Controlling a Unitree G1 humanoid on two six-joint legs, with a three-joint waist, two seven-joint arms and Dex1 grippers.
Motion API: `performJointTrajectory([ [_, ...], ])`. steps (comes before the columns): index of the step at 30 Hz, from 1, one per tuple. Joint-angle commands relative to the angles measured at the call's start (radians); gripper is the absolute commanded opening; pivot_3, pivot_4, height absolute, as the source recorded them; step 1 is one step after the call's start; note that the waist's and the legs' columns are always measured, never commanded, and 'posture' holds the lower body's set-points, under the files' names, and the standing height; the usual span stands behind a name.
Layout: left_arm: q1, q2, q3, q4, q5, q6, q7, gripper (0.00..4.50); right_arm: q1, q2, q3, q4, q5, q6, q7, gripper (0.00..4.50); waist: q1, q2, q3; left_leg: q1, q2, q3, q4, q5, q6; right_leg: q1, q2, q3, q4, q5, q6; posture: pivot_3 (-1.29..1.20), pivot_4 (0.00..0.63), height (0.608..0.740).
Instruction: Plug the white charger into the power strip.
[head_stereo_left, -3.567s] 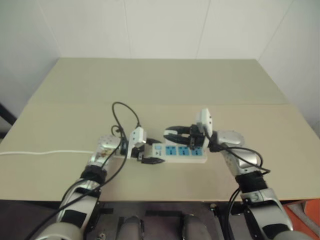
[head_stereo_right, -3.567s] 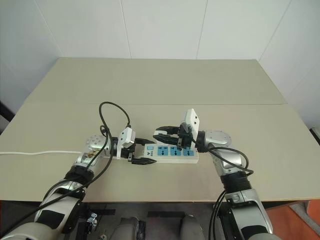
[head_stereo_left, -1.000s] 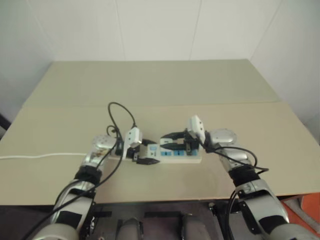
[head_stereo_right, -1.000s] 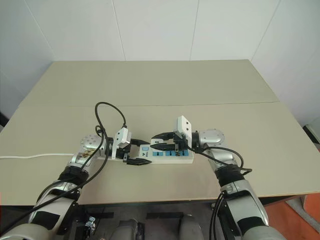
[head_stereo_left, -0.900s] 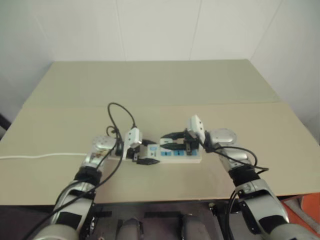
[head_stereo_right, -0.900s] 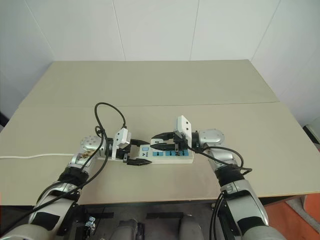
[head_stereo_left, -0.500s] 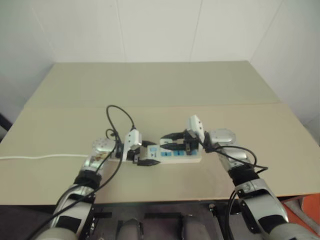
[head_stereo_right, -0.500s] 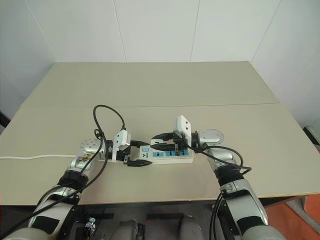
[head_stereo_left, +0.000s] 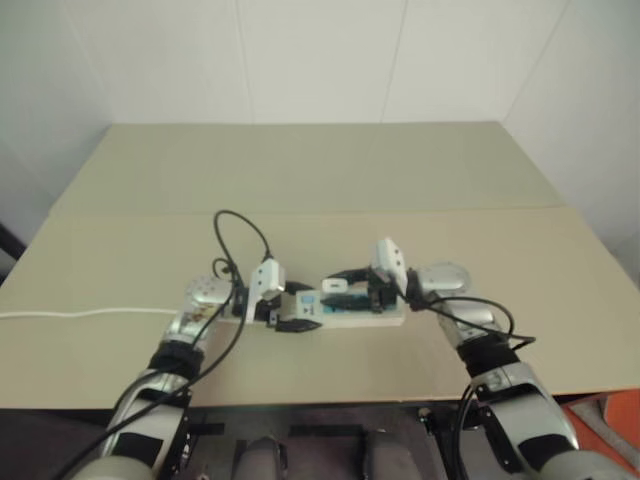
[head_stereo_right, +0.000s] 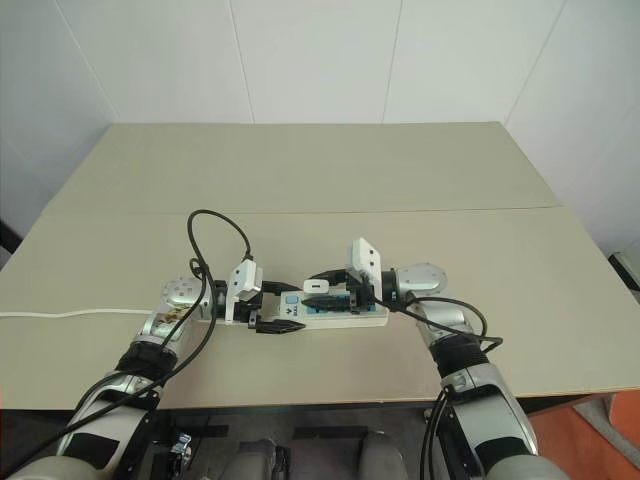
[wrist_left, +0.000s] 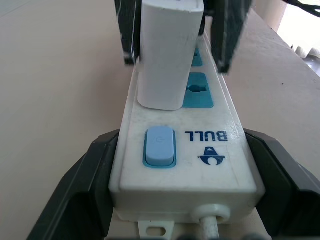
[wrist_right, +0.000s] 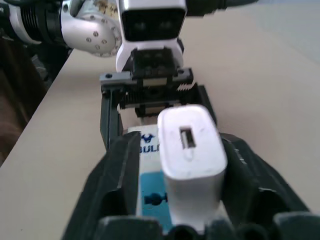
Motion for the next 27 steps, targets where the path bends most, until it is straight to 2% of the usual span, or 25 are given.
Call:
performJointTrajectory([
  [1, 0.008, 0.0, -0.017, -0.006, 0.007, 0.006, -0.005, 3.29, 0.011, 0.005, 0.021, -0.009, -0.015, 0.018, 0.014, 3.77, 0.0, 0.0, 0.0, 0.0, 0.0, 0.0, 0.0, 0.0, 0.0, 0.0, 0.0, 0.0, 0.0, 0.0, 0.0, 0.0, 0.15, 0.74],
  [3, 0.008, -0.001, -0.017, -0.007, 0.006, 0.006, -0.004, 3.29, 0.006, 0.005, 0.019, -0.009, -0.015, 0.026, 0.017, 4.41, 0.001, 0.0, 0.0, 0.0, 0.0, 0.0, 0.0, 0.0, 0.0, 0.0, 0.0, 0.0, 0.0, 0.0, 0.0, 0.0, 0.15, 0.74],
  [7, 0.006, -0.002, -0.016, -0.004, 0.005, 0.008, -0.006, 3.29, -0.002, 0.008, 0.011, -0.007, -0.014, 0.022, 0.009, 4.41, 0.001, 0.0, 0.0, 0.0, 0.0, 0.0, 0.0, 0.0, 0.0, 0.0, 0.0, 0.0, 0.0, 0.0, 0.0, 0.0, 0.15, 0.74],
  [9, 0.003, -0.003, -0.015, -0.002, 0.005, 0.01, -0.003, 4.02, -0.006, 0.005, 0.008, -0.009, -0.013, 0.023, 0.01, 4.44, 0.001, 0.0, 0.0, 0.0, 0.0, 0.0, 0.0, 0.0, 0.0, 0.0, 0.0, 0.0, 0.0, 0.0, 0.0, 0.0, 0.15, 0.74],
  [11, -0.004, -0.001, -0.016, -0.004, 0.0, 0.029, -0.015, 4.48, -0.012, 0.001, -0.004, -0.013, -0.007, 0.026, 0.006, 4.44, 0.001, 0.0, 0.0, 0.0, 0.0, 0.0, 0.0, 0.0, 0.0, -0.001, 0.0, 0.0, 0.0, 0.0, 0.0, 0.0, 0.15, 0.74],
  [17, -0.015, 0.007, 0.013, -0.027, -0.028, 0.047, -0.019, 4.48, -0.035, -0.051, -0.055, -0.054, 0.018, 0.04, 0.006, 4.44, 0.003, 0.0, 0.001, -0.003, 0.0, 0.0, 0.0, 0.0, 0.0, -0.003, 0.0, 0.0, 0.0, 0.0, 0.0, 0.0, 0.15, 0.74],
  [20, -0.022, 0.024, 0.034, -0.048, -0.048, 0.04, -0.019, 4.48, -0.033, -0.097, -0.084, -0.094, 0.037, 0.054, 0.014, 4.44, 0.005, 0.0, 0.001, -0.014, 0.0, 0.0, 0.002, 0.0, -0.001, -0.014, 0.0, 0.0, 0.001, 0.0, 0.0, 0.0, 0.15, 0.74],
  [22, -0.028, 0.05, 0.042, -0.079, -0.069, 0.067, -0.047, 4.48, -0.028, -0.128, -0.106, -0.125, 0.053, 0.07, 0.017, 4.44, 0.004, 0.0, 0.001, -0.016, 0.0, 0.0, 0.002, 0.001, -0.001, -0.016, 0.0, 0.0, 0.002, 0.0, -0.001, 0.0, 0.15, 0.74],
  [27, -0.004, 0.171, 0.08, -0.289, -0.184, 0.241, -0.134, 4.48, 0.035, -0.254, -0.176, -0.268, 0.111, 0.133, 0.039, 4.44, 0.011, 0.0, 0.004, -0.018, 0.0, 0.0, 0.002, 0.001, -0.001, -0.017, 0.0, -0.001, 0.001, 0.0, 0.0, 0.0, 0.15, 0.74],
])
